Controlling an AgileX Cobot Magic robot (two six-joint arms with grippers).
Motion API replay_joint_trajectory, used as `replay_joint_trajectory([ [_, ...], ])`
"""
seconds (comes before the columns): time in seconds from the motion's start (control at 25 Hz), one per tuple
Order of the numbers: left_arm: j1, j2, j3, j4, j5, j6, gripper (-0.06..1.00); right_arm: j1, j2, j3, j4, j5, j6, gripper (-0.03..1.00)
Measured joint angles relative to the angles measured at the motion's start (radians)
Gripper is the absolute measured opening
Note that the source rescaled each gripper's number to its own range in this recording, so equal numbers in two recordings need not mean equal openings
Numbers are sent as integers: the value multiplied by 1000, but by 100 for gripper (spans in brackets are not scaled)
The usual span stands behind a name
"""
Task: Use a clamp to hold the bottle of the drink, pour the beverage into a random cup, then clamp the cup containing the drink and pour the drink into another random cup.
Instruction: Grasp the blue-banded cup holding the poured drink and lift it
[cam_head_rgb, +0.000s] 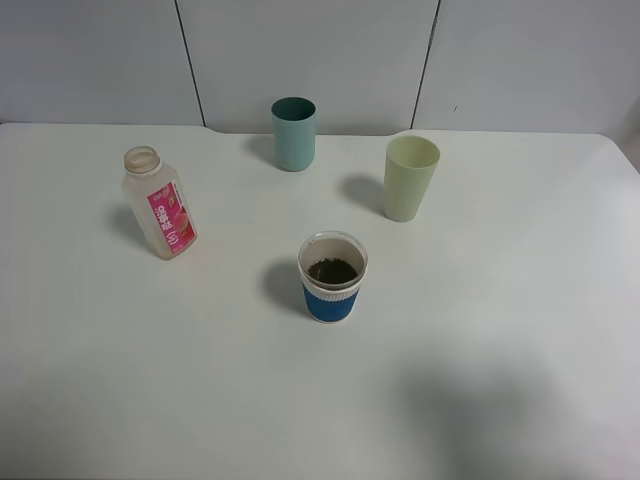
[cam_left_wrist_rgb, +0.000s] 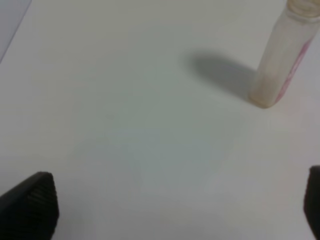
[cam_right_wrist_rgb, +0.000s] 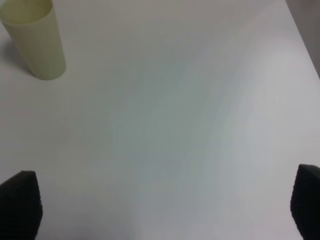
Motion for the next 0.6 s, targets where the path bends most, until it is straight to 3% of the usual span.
replay_joint_trajectory([
  [0.6, 0, 0, 0, 0, 0, 0, 100, 0, 0, 0, 0, 0, 0, 100],
])
